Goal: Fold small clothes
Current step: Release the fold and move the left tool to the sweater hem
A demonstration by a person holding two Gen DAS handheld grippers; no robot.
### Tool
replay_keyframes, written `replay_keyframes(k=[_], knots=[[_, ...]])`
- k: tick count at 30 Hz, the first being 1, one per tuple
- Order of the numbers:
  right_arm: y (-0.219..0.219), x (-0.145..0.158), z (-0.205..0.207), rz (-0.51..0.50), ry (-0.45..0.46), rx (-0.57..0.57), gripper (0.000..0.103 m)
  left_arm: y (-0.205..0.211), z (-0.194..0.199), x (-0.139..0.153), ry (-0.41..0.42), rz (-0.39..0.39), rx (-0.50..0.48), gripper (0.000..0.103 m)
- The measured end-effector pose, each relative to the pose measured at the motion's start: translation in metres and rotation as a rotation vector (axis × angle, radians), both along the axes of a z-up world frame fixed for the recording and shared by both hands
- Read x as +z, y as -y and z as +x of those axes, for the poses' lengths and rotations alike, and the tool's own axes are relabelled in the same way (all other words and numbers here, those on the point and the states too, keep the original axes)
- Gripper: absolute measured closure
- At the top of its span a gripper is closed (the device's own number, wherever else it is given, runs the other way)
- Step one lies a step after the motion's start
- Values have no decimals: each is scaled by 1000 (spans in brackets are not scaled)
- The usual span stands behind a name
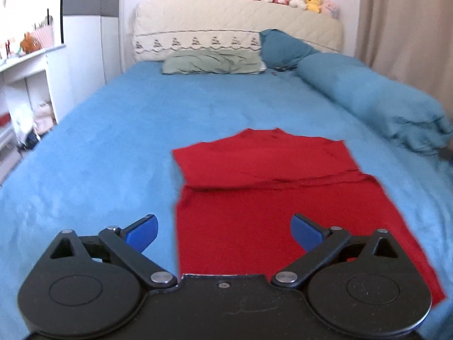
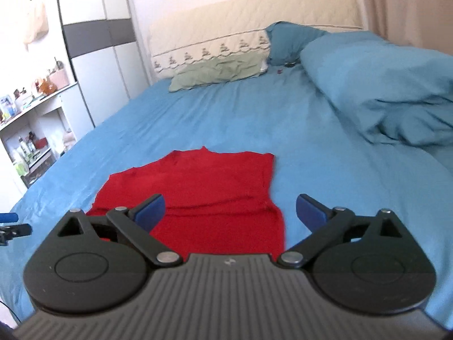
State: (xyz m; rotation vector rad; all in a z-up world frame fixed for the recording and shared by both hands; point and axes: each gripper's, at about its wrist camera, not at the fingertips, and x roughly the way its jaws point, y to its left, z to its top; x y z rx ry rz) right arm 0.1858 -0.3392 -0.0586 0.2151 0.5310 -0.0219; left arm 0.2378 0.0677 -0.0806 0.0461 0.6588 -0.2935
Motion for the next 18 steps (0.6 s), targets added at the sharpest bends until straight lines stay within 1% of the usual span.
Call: replay_keyframes(k=[2,4,7,10,12,13,16,17,18], knots=[[0,-2,-24,-32,-11,-10,0,0,-14,-2,-19,27,16,1],[-4,-11,-44,-77,-52,-5,0,-1,-29,-9,-38,40,28,2],[-15,-35,-69,-117,-130,2,0,-9,-49,-26,-111,3,38,2],[-25,-60,-89,-120,-186,19,0,-15,-65,-52,-189,-6,67,6],[-32,-75,-102,-122,-217,31,0,-19,-72,-69,-242,-14,80,13],[-34,-82,-107,-125,-232,32,0,-20,-75,-78,-264,-17,89,15],[-39,-101,-117,-108,-268,25,0,-20,-79,-97,-298,-35,114,29],[-40,-106,-118,-102,-279,16,0,-20,-80,-102,-305,-36,123,37],[-40,-111,-120,-97,-293,5,0,-19,-81,-106,-306,-31,133,39]])
